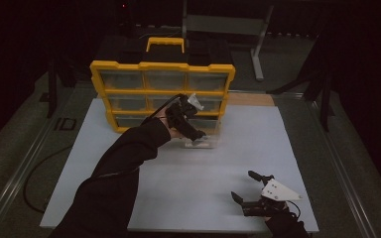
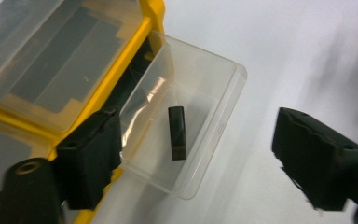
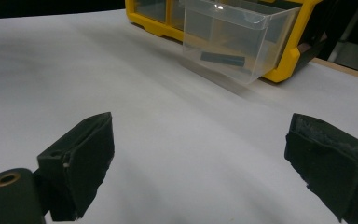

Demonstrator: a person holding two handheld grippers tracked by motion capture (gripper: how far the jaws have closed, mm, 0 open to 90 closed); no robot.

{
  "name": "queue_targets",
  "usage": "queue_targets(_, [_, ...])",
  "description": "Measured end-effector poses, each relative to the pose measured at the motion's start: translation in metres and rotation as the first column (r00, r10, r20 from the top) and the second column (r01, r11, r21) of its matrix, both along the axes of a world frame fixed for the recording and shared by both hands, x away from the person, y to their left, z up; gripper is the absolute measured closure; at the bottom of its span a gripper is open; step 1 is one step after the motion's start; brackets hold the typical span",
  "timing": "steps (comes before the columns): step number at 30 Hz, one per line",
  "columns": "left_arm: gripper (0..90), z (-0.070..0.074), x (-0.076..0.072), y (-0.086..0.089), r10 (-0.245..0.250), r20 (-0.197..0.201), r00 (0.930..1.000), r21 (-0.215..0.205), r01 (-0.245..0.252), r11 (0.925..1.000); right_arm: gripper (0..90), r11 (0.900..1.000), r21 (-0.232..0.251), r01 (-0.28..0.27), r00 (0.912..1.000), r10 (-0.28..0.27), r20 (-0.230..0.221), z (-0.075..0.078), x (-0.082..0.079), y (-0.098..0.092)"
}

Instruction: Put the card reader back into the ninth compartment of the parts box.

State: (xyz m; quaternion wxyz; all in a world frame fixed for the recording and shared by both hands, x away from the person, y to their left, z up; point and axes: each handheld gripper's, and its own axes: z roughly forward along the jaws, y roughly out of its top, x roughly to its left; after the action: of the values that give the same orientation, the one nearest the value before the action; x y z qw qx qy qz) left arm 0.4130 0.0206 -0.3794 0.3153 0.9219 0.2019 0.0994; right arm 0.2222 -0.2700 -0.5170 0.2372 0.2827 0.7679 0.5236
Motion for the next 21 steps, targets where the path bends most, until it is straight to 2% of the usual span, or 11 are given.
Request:
queue_targets(2, [13.4, 0.0, -0.001, 0.002, -0.012, -0.004, 0.9999, -0.013, 0.012, 0.9998, 8.3, 1.0, -0.002, 0.001, 1.0, -0.001, 0.0, 0.0, 0.0, 0.0])
queue_targets(3, [13.4, 0.0, -0.002, 0.003, -0.013, -0.007, 0.9999, -0.013, 0.012, 0.9998, 8.3, 1.0, -0.001, 0.001, 1.0, -0.001, 0.001, 0.0, 0.0, 0.0])
queue_targets(4, [8.8, -0.001, -0.002, 0.005, -0.02, -0.019, 0.9996, -0.011, 0.02, 0.9997, 8.3, 1.0, -0.003, 0.001, 1.0, -0.001, -0.001, 0.0, 0.0, 0.0])
queue_targets(7, [7.7, -0.002, -0.003, 0.007, -0.027, -0.023, 0.9994, -0.003, 0.027, 0.9996, 8.3, 1.0, 0.0, 0.002, 1.0, -0.002, -0.002, 0.0, 0.0, 0.0])
queue_targets(8, [3.7, -0.002, -0.004, 0.008, -0.032, -0.024, 0.9992, -0.004, 0.032, 0.9995, 8.3, 1.0, -0.002, 0.002, 1.0, -0.002, 0.001, 0.0, 0.0, 0.0])
queue_targets(10, [1.0, -0.002, -0.005, 0.009, -0.04, -0.025, 0.9989, -0.007, 0.04, 0.9992, 8.3, 1.0, -0.001, -0.002, 1.0, 0.002, 0.002, 0.0, 0.0, 0.0])
queue_targets(14, [0.5, -0.002, -0.008, 0.013, -0.046, -0.023, 0.9987, -0.007, 0.046, 0.9989, 8.3, 1.0, -0.003, 0.0, 1.0, 0.0, 0.0, 0.0, 0.0, 0.0])
queue_targets(17, [0.4, -0.002, -0.009, 0.016, -0.053, -0.033, 0.998, -0.031, 0.052, 0.9982, 8.3, 1.0, 0.007, 0.001, 1.0, -0.001, -0.001, 0.0, 0.0, 0.001])
queue_targets(21, [0.3, -0.003, -0.013, 0.019, -0.067, -0.031, 0.9973, -0.033, 0.066, 0.9973, 8.3, 1.0, -0.006, -0.002, 1.0, 0.002, 0.0, 0.0, 0.0, 0.0])
